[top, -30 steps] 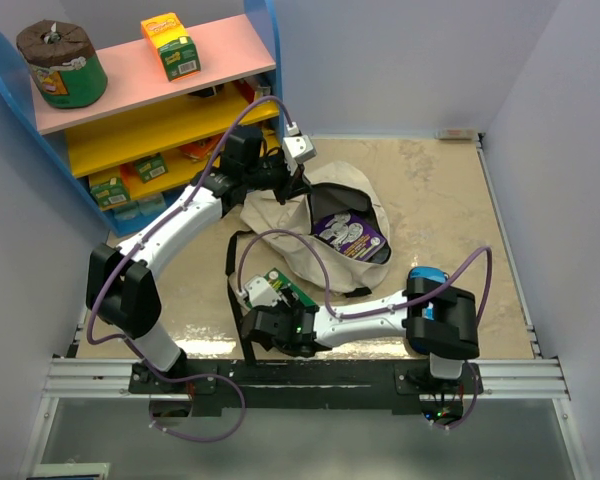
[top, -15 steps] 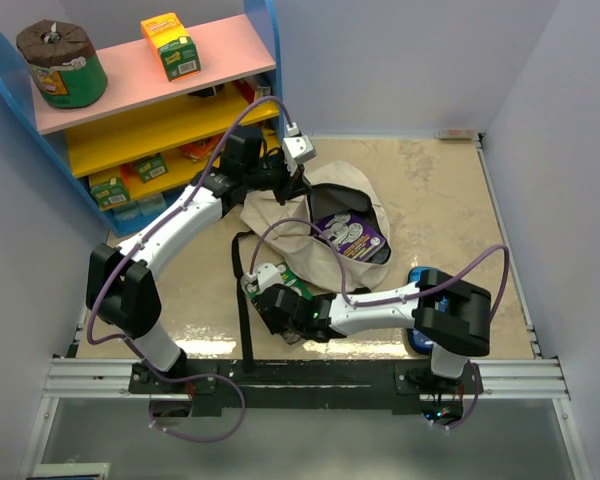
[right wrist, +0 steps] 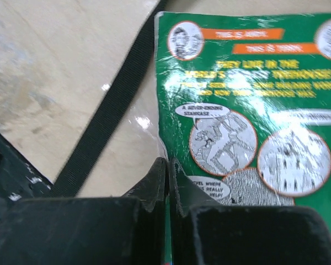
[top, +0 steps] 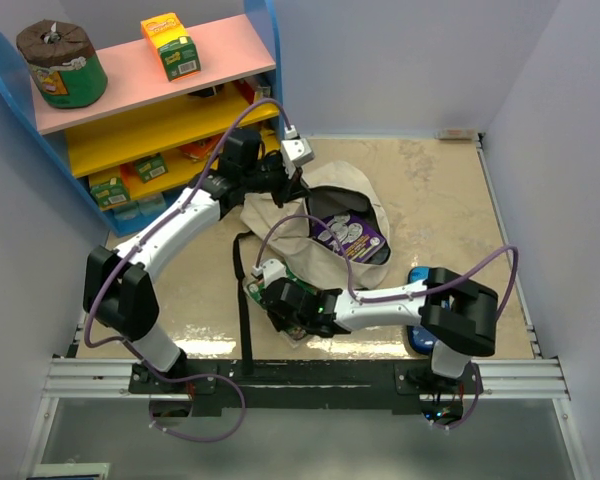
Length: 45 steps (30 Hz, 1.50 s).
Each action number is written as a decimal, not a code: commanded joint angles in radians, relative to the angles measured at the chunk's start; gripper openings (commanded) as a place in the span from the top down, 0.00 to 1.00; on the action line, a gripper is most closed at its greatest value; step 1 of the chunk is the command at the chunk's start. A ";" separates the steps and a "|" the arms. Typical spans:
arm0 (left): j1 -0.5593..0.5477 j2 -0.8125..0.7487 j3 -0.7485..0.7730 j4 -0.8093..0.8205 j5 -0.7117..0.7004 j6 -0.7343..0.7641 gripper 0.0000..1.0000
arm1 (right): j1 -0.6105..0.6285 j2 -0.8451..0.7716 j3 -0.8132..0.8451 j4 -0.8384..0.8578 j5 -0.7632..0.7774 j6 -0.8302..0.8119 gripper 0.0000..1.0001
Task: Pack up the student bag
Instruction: Pick up the book from the center of the board, then place the book in the student bag.
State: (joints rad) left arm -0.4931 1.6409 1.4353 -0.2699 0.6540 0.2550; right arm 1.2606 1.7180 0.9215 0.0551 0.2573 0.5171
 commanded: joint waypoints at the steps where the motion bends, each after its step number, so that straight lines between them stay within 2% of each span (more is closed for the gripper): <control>1: 0.010 -0.053 -0.025 0.032 0.012 0.032 1.00 | 0.068 -0.118 0.066 -0.250 0.193 -0.017 1.00; 6: 0.013 -0.049 -0.049 0.031 -0.019 0.076 1.00 | 0.149 -0.280 0.138 -0.365 0.422 -0.043 1.00; 11: 0.022 -0.024 -0.079 0.023 -0.040 0.104 1.00 | 0.163 -0.474 0.164 -0.429 0.508 -0.043 1.00; 15: 0.034 -0.036 -0.131 0.034 -0.047 0.113 1.00 | 0.161 -0.538 0.206 -0.575 0.618 -0.032 1.00; 19: 0.054 -0.055 -0.167 0.037 -0.050 0.112 1.00 | 0.163 -0.603 0.264 -0.644 0.713 -0.049 1.00; 24: 0.059 -0.082 -0.197 -0.008 -0.048 0.148 1.00 | 0.152 -0.632 0.335 -0.664 0.819 -0.181 1.00; 28: 0.085 -0.127 -0.228 -0.031 -0.042 0.168 1.00 | 0.071 -0.647 0.330 -0.614 0.817 -0.262 1.00; 33: 0.103 -0.161 -0.240 -0.060 -0.001 0.174 1.00 | -0.058 -0.669 0.243 -0.476 0.715 -0.379 1.00; 39: 0.103 -0.182 -0.239 -0.081 0.049 0.159 1.00 | -0.170 -0.637 0.074 -0.290 0.660 -0.453 1.00; 42: 0.103 -0.188 -0.234 -0.103 0.049 0.170 1.00 | -0.228 -0.606 0.017 -0.229 0.657 -0.480 1.00; 45: 0.103 -0.194 -0.231 -0.109 0.049 0.167 1.00 | -0.268 -0.574 -0.006 -0.219 0.588 -0.457 1.00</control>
State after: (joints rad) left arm -0.4011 1.4975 1.1980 -0.3428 0.6670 0.4088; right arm 1.0412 1.1301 0.9268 -0.3103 0.8867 0.0906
